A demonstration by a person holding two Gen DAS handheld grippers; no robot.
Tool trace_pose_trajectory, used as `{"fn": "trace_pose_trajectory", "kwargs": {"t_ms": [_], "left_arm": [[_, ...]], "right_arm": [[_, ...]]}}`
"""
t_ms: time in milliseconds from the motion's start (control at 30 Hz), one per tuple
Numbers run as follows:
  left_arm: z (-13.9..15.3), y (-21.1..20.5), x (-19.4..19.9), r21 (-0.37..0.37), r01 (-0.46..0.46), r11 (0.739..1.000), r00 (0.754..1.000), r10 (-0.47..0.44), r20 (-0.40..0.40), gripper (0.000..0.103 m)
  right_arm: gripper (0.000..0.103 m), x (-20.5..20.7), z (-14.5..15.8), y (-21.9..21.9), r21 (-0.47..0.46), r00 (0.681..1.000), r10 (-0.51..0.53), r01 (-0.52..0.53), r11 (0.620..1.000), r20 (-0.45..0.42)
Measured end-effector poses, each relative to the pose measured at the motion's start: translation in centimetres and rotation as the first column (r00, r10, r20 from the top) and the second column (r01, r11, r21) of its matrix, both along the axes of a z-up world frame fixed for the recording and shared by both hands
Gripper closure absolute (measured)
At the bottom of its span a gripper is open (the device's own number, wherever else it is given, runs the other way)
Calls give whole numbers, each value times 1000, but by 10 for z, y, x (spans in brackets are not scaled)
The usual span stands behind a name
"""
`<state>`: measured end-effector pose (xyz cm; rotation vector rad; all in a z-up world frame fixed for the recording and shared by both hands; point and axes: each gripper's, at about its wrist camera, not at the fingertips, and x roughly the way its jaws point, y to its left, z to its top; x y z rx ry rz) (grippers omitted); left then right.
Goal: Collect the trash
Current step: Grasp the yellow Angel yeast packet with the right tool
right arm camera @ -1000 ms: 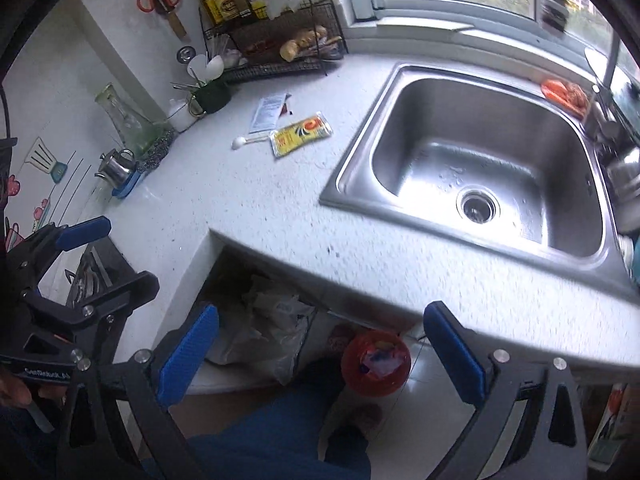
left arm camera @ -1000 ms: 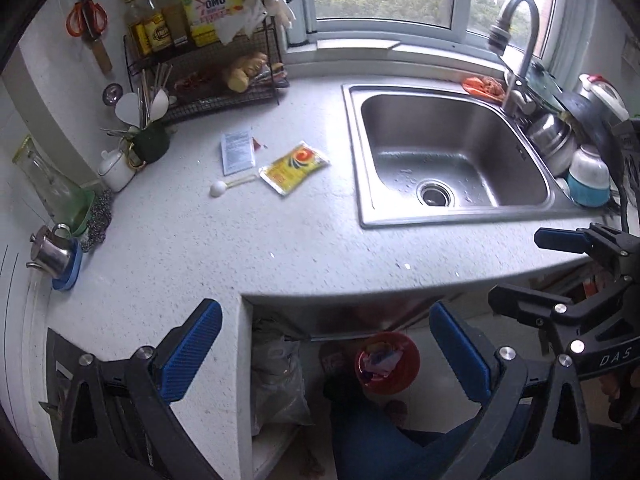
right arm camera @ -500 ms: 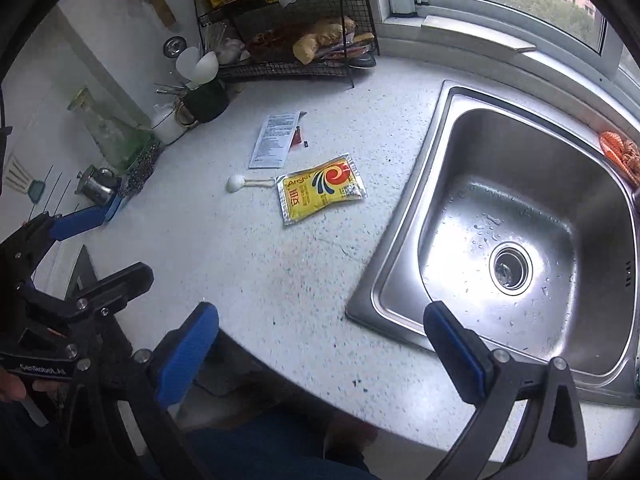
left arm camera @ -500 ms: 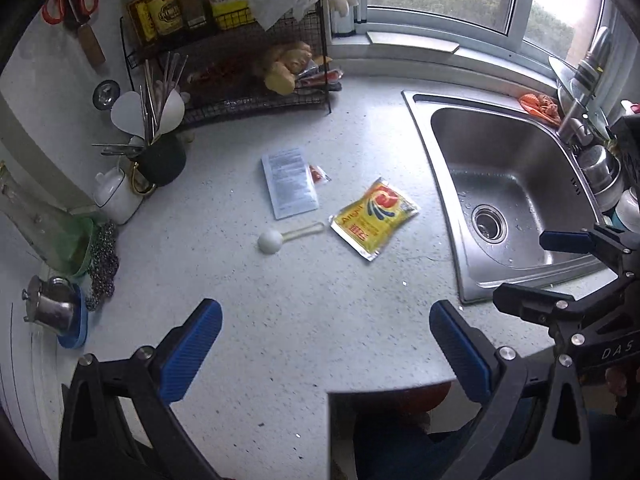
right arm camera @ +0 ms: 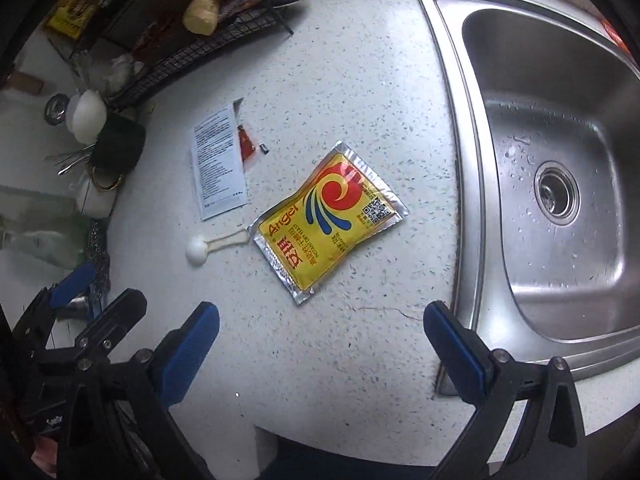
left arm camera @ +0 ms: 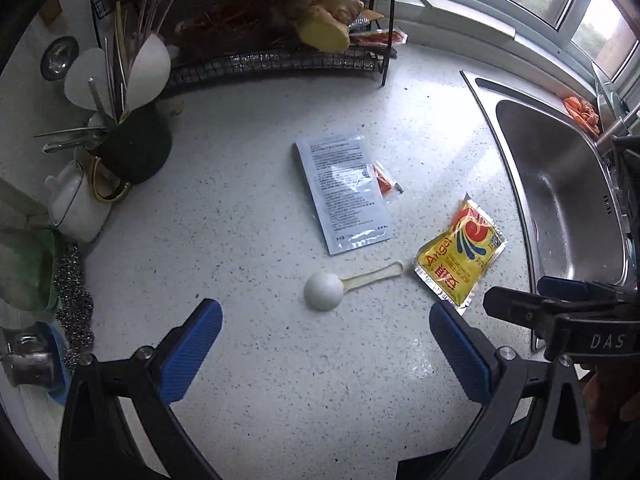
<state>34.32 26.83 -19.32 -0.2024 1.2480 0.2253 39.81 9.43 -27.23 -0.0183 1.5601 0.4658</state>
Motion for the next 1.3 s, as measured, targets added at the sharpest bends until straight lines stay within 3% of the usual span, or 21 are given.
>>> {"fn": "trace_pose_trajectory", "kwargs": {"t_ms": [167,300,467,700,933,1067,1167,1233,1300], "left_arm": [[-20,20,12,-34,-15,999,1000,14,-26,0],[-30,32,20,-45,-13,999,1000,13,-1,0],[-45,45,30,-119,-14,993,1000,15,14,0],[-55,47,37,-108,28,994,1000,-27,8,0],[-61,57,42,-105,25,994,1000,-24,4,0],[-63,60,36,-82,24,996,1000,-24,-5,0],[-63,63,30,-96,7,995,1000,-8,-7,0],[-64,63,27,-95,-3,995,1000,2,-12,0],[-63,62,24,-98,-12,995,1000,11,-13,0]], "right_arm": [[1,11,-11,10,-52,997,-72,71,996,-14],[1,18,-20,18,-94,993,-115,112,989,-20],[1,27,-27,24,-124,987,-163,163,979,3],[0,43,-36,32,-140,972,-234,235,962,21],[3,45,-37,45,-186,980,-187,196,963,66],[26,43,-35,53,-266,986,-105,136,954,126],[31,39,-35,55,-260,989,-70,102,960,130],[52,38,-30,57,-246,987,-38,76,966,155],[57,27,-28,56,-232,989,-13,48,971,150]]}}
